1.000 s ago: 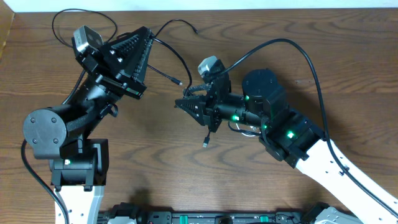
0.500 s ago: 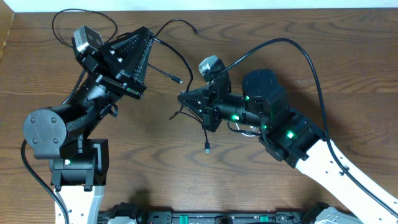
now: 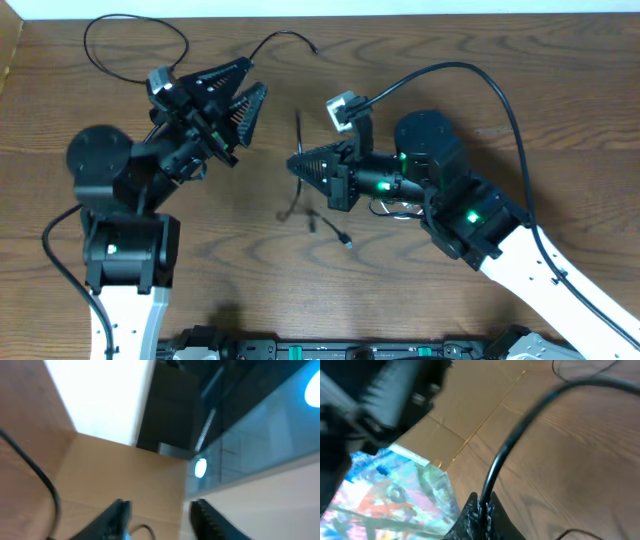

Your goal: Untangle cables

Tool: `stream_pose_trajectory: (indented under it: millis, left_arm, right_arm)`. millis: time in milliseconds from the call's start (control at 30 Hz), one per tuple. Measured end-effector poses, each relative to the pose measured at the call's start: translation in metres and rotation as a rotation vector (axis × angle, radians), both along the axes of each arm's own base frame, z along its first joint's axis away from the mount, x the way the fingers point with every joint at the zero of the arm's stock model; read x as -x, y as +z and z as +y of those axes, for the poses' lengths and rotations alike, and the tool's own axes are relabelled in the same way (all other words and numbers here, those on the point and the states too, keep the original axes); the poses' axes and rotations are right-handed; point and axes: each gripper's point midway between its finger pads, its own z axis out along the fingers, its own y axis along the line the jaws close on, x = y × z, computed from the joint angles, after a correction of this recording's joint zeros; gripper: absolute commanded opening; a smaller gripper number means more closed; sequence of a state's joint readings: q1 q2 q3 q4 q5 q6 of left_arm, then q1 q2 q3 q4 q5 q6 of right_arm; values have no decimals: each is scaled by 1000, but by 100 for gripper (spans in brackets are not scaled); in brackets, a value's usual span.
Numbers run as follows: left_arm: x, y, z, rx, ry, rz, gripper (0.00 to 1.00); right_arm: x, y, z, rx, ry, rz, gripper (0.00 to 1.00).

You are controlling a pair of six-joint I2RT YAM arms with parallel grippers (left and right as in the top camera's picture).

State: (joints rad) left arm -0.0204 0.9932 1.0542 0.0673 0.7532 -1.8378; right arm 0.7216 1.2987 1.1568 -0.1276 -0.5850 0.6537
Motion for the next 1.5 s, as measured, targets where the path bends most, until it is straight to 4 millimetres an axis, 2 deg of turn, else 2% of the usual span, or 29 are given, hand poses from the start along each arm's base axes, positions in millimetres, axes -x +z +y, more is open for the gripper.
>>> stream_pose_trajectory:
  millis: [100,233,533,633,767,900,967,1067,1200,1333,1467,1500]
  left_arm:
    - [-7,-12,0,-60,1,-4,50]
    - [-6,-16,-4,-161,-30,-80,50]
    - [30,-16,-33,-479,-280,-499,50]
    - [41,-18,-40,-533,-346,-602,49]
    - [49,-33,-43,-598,-407,-652,47]
    - [49,-64,-39,-670,-419,-566,47]
    - [44,-85,-32,-739,-397,-487,47]
    - [41,-107,-22,-826,-376,-416,47]
    - [40,-130,-9,-935,-359,-335,47]
    - [51,-161,6,-1039,-386,-204,47]
    - [58,-175,17,-1115,-396,-132,48]
    - [58,-176,19,-1128,-395,-128,52]
  right_arm:
    - [1,4,-7,-7,-11,19,1]
    - [-2,14,-16,-33,-37,34,1]
    - [-39,16,-51,-88,-202,175,2]
    - [-44,17,-56,-113,-234,235,2]
    - [-45,21,-56,-163,-254,324,2]
    - [-46,23,-56,-186,-265,375,2]
    - [-46,22,-56,-190,-269,390,2]
    - [-48,19,-58,-185,-288,406,2]
    - [-50,4,-62,-145,-336,450,2]
    - [-51,-9,-68,-106,-379,488,2]
    - [-53,-10,-69,-104,-392,486,2]
    - [-53,-10,-69,-105,-393,485,2]
